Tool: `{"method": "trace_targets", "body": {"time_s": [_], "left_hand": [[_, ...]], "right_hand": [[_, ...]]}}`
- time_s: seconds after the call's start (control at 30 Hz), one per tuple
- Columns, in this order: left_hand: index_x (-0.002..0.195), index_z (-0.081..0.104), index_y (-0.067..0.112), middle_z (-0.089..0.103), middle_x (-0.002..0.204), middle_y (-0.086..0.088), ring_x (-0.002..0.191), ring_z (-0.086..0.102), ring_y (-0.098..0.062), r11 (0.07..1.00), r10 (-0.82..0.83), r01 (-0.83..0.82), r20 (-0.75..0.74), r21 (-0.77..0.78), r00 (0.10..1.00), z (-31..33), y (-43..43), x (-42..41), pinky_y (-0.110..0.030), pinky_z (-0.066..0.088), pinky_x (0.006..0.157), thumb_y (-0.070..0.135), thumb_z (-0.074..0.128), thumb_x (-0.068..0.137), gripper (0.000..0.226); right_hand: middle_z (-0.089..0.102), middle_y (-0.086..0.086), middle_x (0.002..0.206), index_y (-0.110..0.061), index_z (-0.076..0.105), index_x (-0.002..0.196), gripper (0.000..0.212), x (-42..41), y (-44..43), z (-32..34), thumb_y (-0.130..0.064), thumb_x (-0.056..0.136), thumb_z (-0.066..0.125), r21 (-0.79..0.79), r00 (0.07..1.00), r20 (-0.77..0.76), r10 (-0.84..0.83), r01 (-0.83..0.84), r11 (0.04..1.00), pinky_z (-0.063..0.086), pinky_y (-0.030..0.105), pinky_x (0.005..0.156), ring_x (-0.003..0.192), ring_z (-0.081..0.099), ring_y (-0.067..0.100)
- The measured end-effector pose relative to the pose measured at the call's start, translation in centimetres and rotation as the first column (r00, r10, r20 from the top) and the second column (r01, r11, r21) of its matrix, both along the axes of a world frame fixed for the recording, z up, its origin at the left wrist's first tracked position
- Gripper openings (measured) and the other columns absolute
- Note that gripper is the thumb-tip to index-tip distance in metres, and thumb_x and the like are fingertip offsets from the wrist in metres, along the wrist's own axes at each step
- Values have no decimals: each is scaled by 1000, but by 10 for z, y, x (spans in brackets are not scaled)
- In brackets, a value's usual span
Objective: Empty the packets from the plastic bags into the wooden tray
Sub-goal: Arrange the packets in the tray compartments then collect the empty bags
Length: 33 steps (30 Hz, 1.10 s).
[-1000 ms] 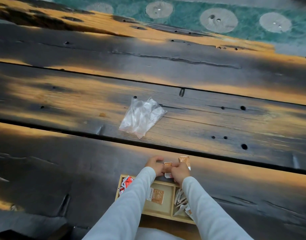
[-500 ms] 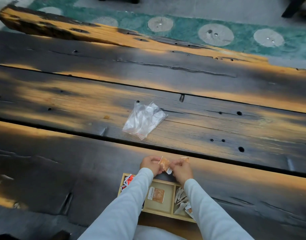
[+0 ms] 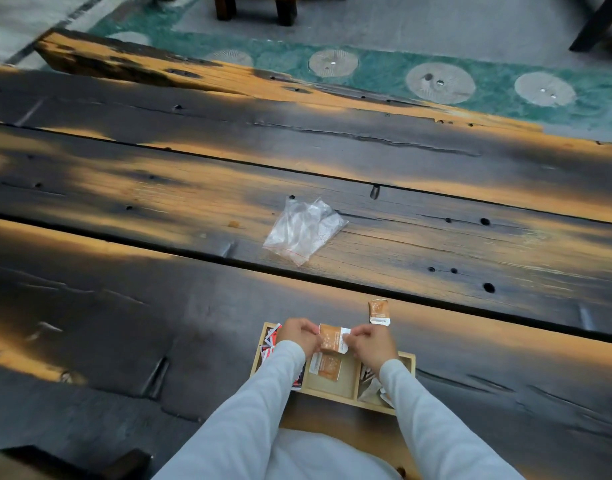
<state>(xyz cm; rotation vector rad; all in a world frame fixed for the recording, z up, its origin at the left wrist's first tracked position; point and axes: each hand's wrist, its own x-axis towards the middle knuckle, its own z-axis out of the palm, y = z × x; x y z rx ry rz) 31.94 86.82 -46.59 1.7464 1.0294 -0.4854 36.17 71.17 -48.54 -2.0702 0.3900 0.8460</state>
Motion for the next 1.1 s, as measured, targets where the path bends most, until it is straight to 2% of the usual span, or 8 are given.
{"method": "trace_targets", "body": {"time_s": [0.13, 0.37, 0.47, 0.67, 0.73, 0.83, 0.97, 1.1], "left_hand": [[68, 73, 22, 74, 91, -5, 88, 71, -27, 993, -90, 93, -49, 78, 995, 1, -5, -16, -35, 60, 87, 6, 68, 78, 20], [104, 77, 17, 73, 113, -4, 105, 65, -26, 968, -200, 213, -102, 136, 974, -2, -11, -38, -28, 51, 94, 12, 67, 87, 20], [108, 74, 18, 71, 117, -5, 108, 64, -26, 961, -224, 238, -111, 139, 968, -3, -14, -45, -26, 49, 94, 13, 65, 87, 24], [121, 69, 16, 66, 127, -8, 116, 60, -27, 940, -273, 294, -133, 175, 953, -2, -17, -51, -27, 47, 98, 13, 62, 89, 32], [122, 68, 16, 64, 128, -8, 116, 59, -28, 932, -288, 312, -146, 186, 946, -2, -18, -53, -27, 46, 98, 14, 62, 89, 34], [122, 67, 15, 64, 128, -9, 116, 60, -28, 920, -301, 331, -160, 208, 940, -2, -21, -53, -28, 47, 98, 15, 62, 89, 34], [119, 67, 13, 67, 122, -9, 111, 63, -27, 899, -334, 371, -183, 233, 925, 3, -27, -51, -29, 51, 92, 17, 60, 91, 29], [118, 68, 17, 68, 121, -8, 111, 63, -29, 898, -330, 364, -168, 247, 929, 7, -34, -44, -32, 52, 96, 20, 60, 90, 30]], "right_hand": [[72, 3, 95, -16, 76, 93, 8, -17, 0, 3, -23, 89, 74, -122, 993, 45, 109, -103, 987, 50, 29, 85, 97, 66, 23], [68, 12, 125, -13, 72, 115, 24, -36, 4, 9, -21, 94, 65, -278, 966, 33, 255, -236, 931, 49, 33, 97, 117, 63, 31], [71, 12, 126, -11, 72, 118, 26, -42, 4, 11, -18, 96, 62, -293, 955, 14, 297, -280, 914, 49, 31, 97, 119, 63, 30], [70, 10, 128, -12, 68, 121, 32, -50, 1, 12, -30, 94, 66, -238, 957, -22, 291, -287, 928, 50, 34, 102, 118, 63, 30], [71, 11, 125, -10, 65, 127, 38, -51, -1, 13, -31, 95, 65, -219, 953, -35, 302, -302, 928, 51, 35, 102, 113, 67, 28], [76, 10, 102, -5, 57, 135, 42, -54, -4, 15, -27, 99, 60, -174, 947, -60, 315, -321, 931, 51, 30, 91, 83, 76, 24], [77, 10, 96, -7, 52, 143, 47, -55, -10, 21, -28, 100, 57, -130, 950, -59, 308, -313, 941, 48, 29, 91, 70, 72, 18], [71, 1, 76, -16, 58, 134, 39, -50, -19, 29, -30, 98, 60, -54, 968, -55, 245, -248, 967, 49, 24, 63, 61, 64, 8]]}}
